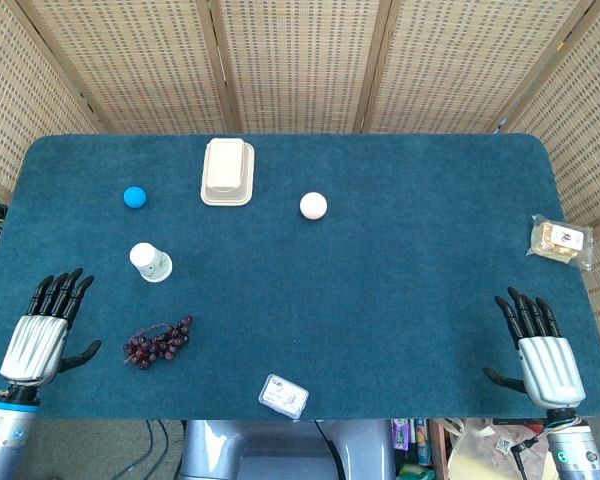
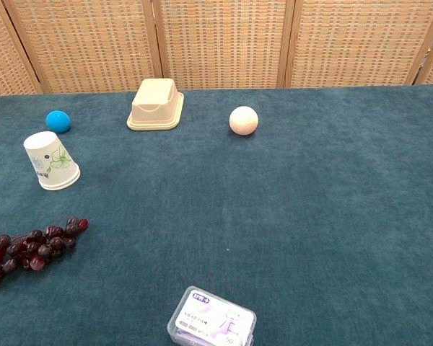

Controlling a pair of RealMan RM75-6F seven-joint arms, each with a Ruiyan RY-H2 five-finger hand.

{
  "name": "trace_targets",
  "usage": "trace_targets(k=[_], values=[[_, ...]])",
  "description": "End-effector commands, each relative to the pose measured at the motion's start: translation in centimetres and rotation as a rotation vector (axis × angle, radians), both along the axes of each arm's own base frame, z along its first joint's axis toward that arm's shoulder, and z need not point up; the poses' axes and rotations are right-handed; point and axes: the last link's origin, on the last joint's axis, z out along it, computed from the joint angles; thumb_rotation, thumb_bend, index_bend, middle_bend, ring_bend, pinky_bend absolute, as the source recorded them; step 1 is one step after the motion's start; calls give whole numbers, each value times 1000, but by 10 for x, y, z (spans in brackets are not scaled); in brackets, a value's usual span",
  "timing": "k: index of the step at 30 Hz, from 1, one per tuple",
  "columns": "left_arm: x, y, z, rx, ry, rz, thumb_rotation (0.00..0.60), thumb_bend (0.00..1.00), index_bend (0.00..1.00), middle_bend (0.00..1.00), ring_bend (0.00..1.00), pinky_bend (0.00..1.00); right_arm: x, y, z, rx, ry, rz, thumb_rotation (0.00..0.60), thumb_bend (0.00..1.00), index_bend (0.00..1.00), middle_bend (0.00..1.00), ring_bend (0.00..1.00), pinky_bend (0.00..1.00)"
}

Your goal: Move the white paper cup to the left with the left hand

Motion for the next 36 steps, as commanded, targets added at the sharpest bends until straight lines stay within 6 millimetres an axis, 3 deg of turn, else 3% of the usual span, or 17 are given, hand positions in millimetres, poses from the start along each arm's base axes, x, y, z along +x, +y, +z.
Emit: trace_targets(k=[1,12,21,33,36], values=[[0,0,0,1,2,0,600,244,0,0,0,0,0,0,0,1,0,0,600,89,0,0,0,0],[1,1,0,-7,-15,-1,600,244,0,0,0,0,0,-1,-1,2,-2,-1,600,89,0,0,0,0],[7,13,0,-23,-17,-4,600,243,0,0,0,0,-3,-1,-3,11,9,-15,600,89,0,0,0,0],[35,74,30,-66,75,37,600,243,2,0,0,0,-1,-1,-3,12,5,-10,600,88,0,0,0,0],[44,89,35,-84,74,57,600,243,54,0,0,0,-1,-1,-3,15,5,-10,600,87,0,0,0,0]])
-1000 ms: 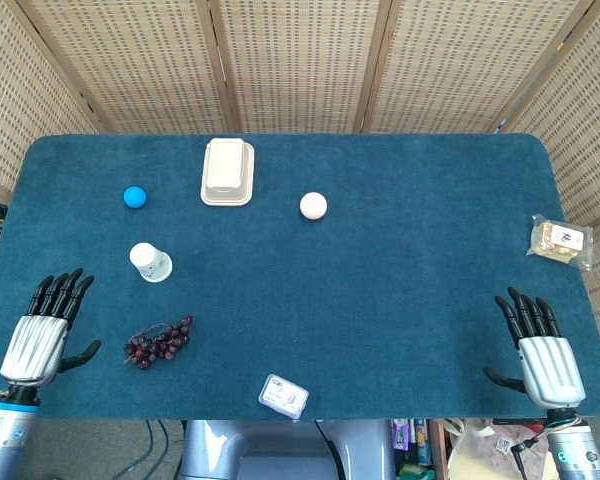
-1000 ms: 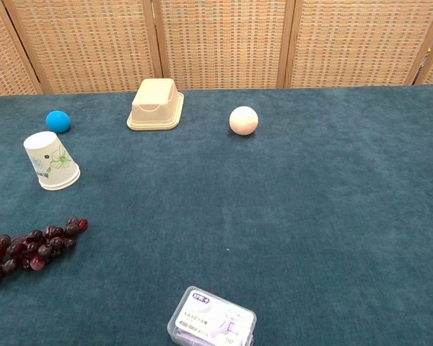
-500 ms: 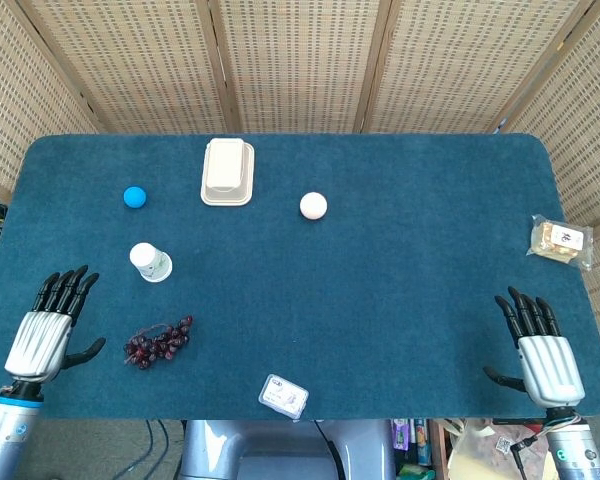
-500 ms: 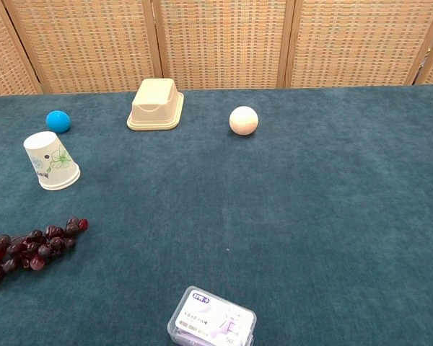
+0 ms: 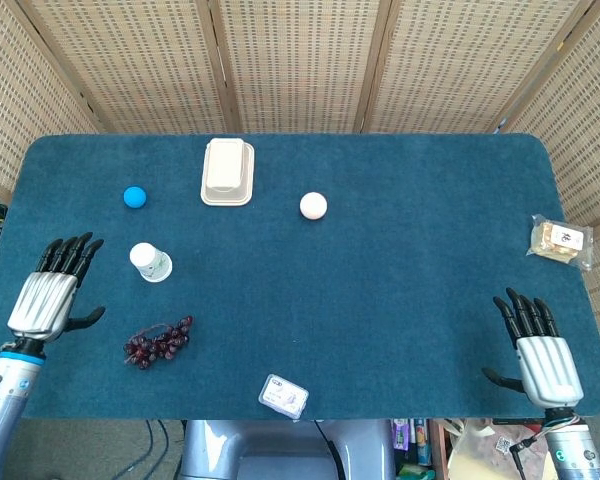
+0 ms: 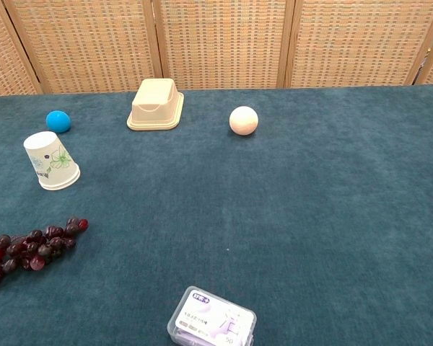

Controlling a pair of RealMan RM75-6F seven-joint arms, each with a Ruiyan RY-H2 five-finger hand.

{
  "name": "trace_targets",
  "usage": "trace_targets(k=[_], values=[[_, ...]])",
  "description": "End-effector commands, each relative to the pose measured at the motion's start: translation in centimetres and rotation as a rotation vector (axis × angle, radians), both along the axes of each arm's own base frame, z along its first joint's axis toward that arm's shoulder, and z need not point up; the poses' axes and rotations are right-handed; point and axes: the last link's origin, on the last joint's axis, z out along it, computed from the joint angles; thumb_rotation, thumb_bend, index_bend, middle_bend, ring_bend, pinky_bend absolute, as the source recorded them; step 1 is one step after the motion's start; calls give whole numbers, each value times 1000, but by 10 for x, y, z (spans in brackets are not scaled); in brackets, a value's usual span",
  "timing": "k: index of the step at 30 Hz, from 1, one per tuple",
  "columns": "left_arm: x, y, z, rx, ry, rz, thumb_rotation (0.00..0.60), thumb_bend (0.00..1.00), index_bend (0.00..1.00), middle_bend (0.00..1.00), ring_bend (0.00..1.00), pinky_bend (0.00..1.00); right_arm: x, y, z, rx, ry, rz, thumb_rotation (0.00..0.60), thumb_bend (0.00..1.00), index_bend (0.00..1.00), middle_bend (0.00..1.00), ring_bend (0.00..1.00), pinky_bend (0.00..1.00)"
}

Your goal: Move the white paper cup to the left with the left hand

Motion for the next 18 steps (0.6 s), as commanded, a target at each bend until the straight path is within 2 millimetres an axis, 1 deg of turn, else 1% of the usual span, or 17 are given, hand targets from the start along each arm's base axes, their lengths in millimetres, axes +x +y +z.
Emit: trace_targets(k=[1,5,8,10,18], values=[[17,23,9,-25,19,11,600,243,91,0,0,0,0,0,0,2,1,0,600,87,0,0,0,0],[25,41,10,-63,38,54,600,243,201,0,0,0,0,0,-1,4,2,1,600,89,0,0,0,0],[28,51,10,-82,43,85,600,243,278,0,0,0,0,0,-1,5,1,-2,600,89,0,0,0,0],[30,59,8,-88,51,109,600,243,305,0,0,0,-1,-1,0,3,0,-3,600,88,0,0,0,0],[23,89,-2,-96,107,225,600,244,315,0,0,0,-3,-2,0,2,-6,-9,600,89,0,0,0,0]])
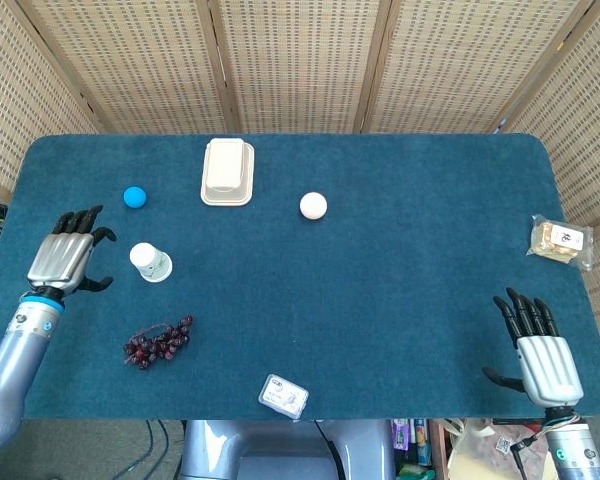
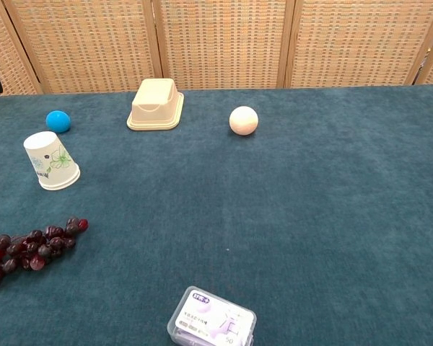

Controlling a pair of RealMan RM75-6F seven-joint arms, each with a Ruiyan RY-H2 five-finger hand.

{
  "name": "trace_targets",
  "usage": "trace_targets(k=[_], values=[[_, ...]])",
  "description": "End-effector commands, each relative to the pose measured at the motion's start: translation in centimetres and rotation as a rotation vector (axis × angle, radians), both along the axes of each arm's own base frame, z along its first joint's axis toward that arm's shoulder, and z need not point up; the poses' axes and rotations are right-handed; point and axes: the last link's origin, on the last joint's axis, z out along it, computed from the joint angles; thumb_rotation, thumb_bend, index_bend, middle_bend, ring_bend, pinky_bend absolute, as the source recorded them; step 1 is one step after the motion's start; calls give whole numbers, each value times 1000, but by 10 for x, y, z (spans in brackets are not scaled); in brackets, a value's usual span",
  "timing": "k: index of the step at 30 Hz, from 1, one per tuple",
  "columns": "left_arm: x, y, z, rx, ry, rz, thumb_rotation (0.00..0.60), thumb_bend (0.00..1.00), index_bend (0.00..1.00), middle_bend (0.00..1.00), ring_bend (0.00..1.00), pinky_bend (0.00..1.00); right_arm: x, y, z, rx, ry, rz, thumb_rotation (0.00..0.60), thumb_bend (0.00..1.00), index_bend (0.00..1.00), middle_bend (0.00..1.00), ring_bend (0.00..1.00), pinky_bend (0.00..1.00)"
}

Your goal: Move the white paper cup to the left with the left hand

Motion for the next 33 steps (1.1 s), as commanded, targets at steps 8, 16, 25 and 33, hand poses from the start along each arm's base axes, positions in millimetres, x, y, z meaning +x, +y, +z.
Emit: trace_targets(k=[8,16,25,33], values=[[-2,32,-14,-28,47,91,600,243,313,0,0,0,-2,-1,-1,2,-2,-4,600,88,0,0,0,0],[2,37,-26,-52,35,110,600,243,267,0,0,0,-2,-1,0,1,-7,-5,600,89,0,0,0,0],[6,42,-35,-70,59,121,600,243,204,0,0,0,-3,-1,0,6,-14,-6,600,88,0,0,0,0],[6,48,-39,-64,60,130,600,243,204,0,0,0,-3,0,-1,9,-14,-7,600,89,0,0,0,0]])
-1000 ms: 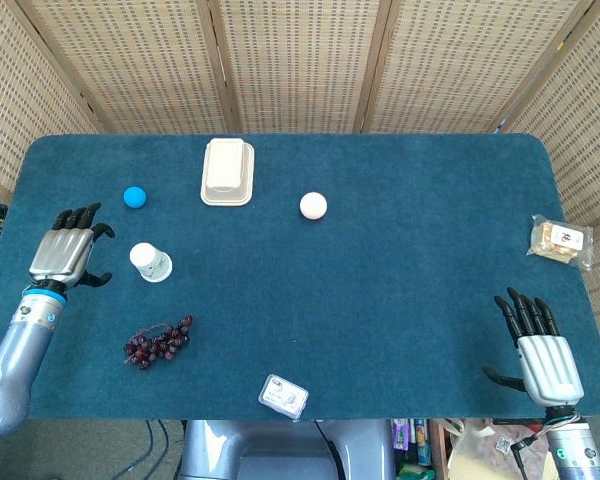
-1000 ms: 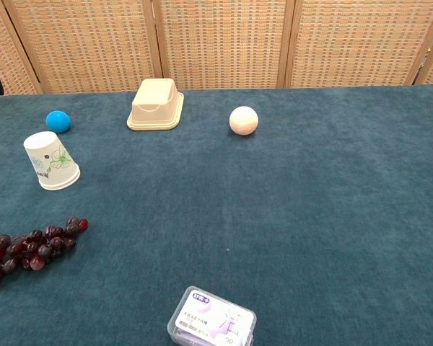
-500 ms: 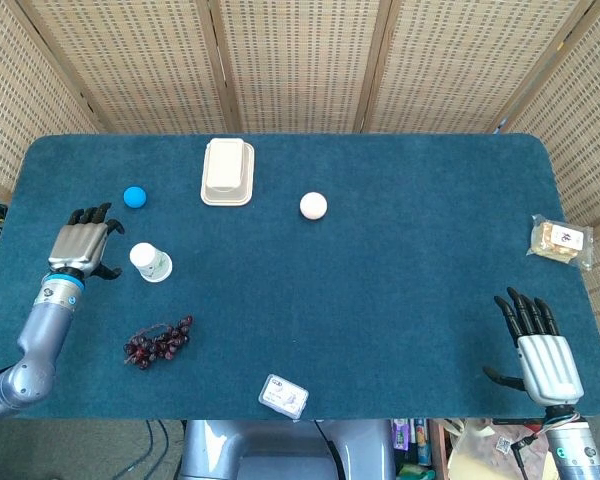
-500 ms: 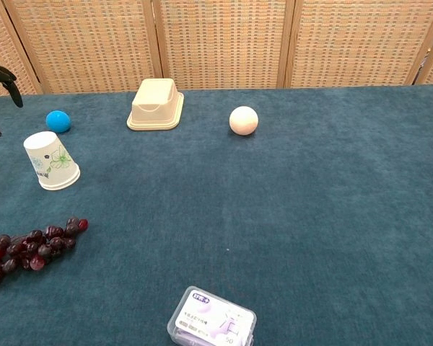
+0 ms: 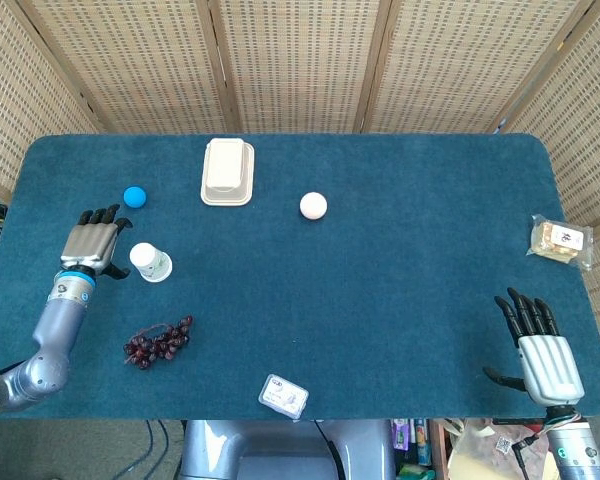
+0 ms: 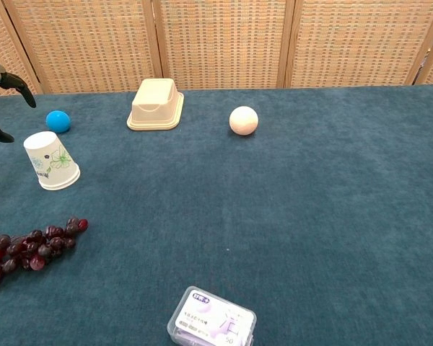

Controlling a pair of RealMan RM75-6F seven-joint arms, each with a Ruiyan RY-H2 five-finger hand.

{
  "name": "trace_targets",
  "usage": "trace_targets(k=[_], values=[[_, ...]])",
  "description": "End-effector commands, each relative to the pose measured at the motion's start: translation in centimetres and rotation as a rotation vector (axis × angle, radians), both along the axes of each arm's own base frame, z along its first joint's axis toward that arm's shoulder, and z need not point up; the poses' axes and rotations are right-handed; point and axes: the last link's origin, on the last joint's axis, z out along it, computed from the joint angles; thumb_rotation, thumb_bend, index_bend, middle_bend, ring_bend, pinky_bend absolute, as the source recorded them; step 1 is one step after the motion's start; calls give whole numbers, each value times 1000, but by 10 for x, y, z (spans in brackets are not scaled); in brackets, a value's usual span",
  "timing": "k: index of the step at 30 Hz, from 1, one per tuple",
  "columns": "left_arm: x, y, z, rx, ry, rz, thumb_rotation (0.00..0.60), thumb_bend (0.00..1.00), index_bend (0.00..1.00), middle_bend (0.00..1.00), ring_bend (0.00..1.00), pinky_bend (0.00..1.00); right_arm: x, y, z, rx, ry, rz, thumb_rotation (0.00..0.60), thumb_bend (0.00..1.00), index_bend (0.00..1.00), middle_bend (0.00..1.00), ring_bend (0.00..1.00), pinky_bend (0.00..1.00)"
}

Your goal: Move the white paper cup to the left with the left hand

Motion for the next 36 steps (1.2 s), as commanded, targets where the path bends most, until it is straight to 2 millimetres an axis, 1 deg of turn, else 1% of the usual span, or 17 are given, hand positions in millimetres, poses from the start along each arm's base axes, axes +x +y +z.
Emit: trace_targets(k=[1,10,27,36], values=[[0,3,-2,3,-1,6,600,243,204,0,0,0,0,0,0,-1,1,1,600,88,0,0,0,0],[-4,10,-10,-16,-6,43,600,243,204,0,0,0,-1,0,1,-2,-1,-4,600,88,0,0,0,0],[-4,14,-25,-43,-15,48,600,242,206,0,0,0,-2,0,0,1,-3,-9,600,88,0,0,0,0],[-3,17,-31,-41,-19,44,600,242,243,0,0,0,-3,-1,1,1,-3,-12,600,89,0,0,0,0]])
